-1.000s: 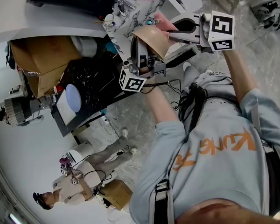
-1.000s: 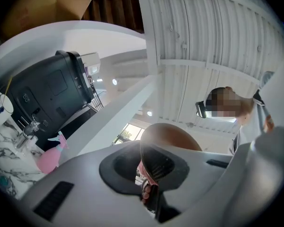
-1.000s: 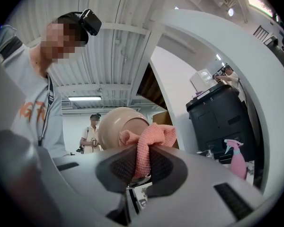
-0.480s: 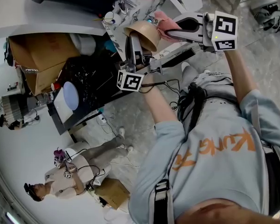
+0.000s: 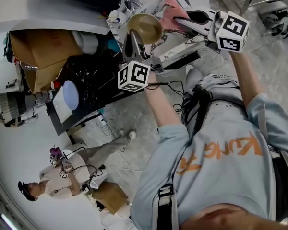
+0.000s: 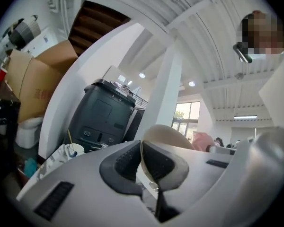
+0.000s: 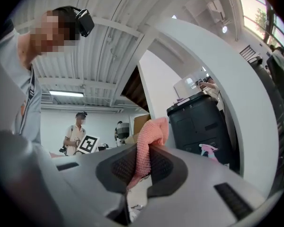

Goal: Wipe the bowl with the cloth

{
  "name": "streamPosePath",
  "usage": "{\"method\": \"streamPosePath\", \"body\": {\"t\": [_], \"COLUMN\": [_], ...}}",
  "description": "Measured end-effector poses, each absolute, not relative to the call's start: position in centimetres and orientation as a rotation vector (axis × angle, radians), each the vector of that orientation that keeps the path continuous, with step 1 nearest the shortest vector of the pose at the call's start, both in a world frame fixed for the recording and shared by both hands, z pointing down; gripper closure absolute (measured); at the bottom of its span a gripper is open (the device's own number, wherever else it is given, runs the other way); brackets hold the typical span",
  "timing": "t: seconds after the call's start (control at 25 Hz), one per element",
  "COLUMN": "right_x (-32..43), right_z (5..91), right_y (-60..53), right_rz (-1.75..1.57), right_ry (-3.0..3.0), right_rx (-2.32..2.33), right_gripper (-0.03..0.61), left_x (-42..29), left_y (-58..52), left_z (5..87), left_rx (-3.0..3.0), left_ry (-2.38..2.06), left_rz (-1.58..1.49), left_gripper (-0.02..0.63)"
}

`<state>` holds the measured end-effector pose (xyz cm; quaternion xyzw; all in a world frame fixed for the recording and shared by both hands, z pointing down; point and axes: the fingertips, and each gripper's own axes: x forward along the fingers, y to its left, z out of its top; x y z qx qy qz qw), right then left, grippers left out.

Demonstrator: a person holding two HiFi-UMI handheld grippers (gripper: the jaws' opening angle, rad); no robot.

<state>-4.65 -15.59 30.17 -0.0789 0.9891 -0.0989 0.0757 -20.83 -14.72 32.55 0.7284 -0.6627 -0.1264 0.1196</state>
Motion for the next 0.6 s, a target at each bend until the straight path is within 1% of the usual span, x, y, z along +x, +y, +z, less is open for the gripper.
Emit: {"method": "streamPosePath", "body": {"t": [0.32, 0.6], "right_x": [-4.0, -3.0], "right_z": [31.2, 32.1], "right_y": [-18.5, -20.9], "right_rz": [-0.252, -0.312], "right_ry": [2.998, 2.971], "right_rx": [-0.530, -0.743], "right_gripper": [0.529, 0.529], "left_x": [-21.3, -21.9], "left_y": [-15.4, -15.2], "left_z": [32.7, 31.9], "left_rx": [2.035, 1.998], "left_ry": [-2.113, -2.249], "left_rz": [-0.221, -0.073], "left_gripper": [0.580, 0.580]}}
